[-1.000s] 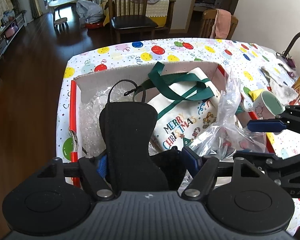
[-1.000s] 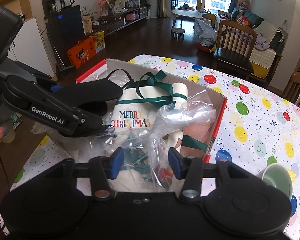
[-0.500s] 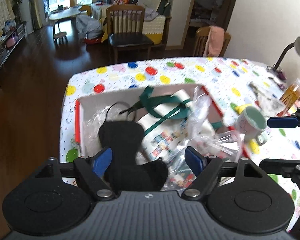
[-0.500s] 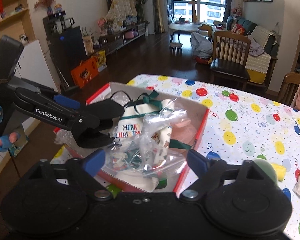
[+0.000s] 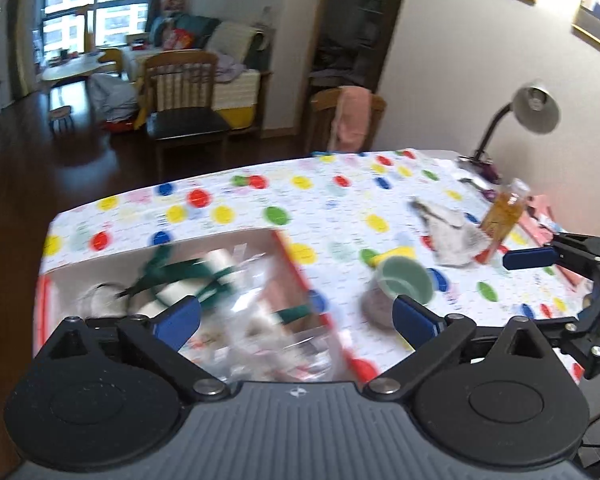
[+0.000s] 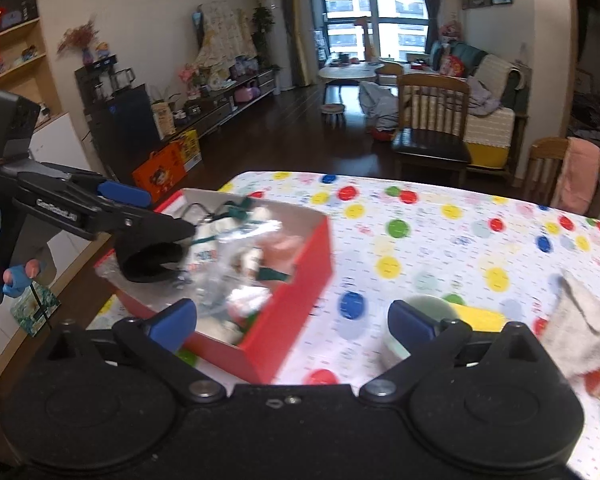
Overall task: Organize soft objects
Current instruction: 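Withdraw both grippers from the box toward the yellow sponge and towel, then grasp the yellow sponge with the left gripper while the right gripper grasps the grey towel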
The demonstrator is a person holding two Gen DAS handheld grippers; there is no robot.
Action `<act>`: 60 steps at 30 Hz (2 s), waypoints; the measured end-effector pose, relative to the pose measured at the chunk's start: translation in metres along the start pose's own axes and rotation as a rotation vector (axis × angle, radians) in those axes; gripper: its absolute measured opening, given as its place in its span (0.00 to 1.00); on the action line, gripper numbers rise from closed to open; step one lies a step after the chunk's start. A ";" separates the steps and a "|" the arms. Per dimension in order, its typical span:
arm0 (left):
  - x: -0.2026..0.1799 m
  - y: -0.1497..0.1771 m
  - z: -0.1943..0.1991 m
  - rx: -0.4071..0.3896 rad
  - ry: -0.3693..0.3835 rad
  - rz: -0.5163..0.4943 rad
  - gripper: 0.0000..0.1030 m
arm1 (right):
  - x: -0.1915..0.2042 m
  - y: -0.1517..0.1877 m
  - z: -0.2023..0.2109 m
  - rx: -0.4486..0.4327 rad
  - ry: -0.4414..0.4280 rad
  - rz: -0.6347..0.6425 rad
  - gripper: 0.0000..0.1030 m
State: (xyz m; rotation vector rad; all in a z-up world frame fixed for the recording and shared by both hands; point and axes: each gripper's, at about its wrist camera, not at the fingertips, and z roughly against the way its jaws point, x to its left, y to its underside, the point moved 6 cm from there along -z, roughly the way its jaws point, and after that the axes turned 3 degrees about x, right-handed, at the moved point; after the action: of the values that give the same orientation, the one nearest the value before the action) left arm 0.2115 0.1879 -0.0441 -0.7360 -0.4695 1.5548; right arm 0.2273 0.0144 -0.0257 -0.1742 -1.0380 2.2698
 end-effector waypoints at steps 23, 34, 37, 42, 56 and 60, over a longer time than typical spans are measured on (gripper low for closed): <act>-0.169 -0.085 -0.150 0.167 0.106 -0.367 1.00 | -0.188 0.057 0.016 0.053 0.159 -0.134 0.99; -0.190 -0.093 -0.243 0.364 0.169 -0.502 1.00 | -0.232 0.057 -0.030 0.072 0.242 -0.147 0.99; -0.191 -0.091 -0.265 0.406 0.189 -0.525 1.00 | -0.240 0.054 -0.046 0.085 0.265 -0.124 0.98; -0.186 -0.086 -0.298 0.448 0.206 -0.543 1.00 | -0.256 0.052 -0.071 0.121 0.295 -0.087 0.96; -0.184 -0.060 -0.356 0.546 0.219 -0.619 0.99 | -0.273 0.070 -0.119 0.206 0.317 -0.030 0.90; -0.186 -0.055 -0.360 0.547 0.223 -0.645 0.92 | -0.278 0.075 -0.125 0.214 0.318 -0.050 0.82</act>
State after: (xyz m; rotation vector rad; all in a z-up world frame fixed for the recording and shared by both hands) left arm 0.5018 -0.0336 -0.2292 -0.2781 -0.0792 0.9099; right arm 0.4562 -0.1081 -0.2019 -0.3998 -0.6251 2.1981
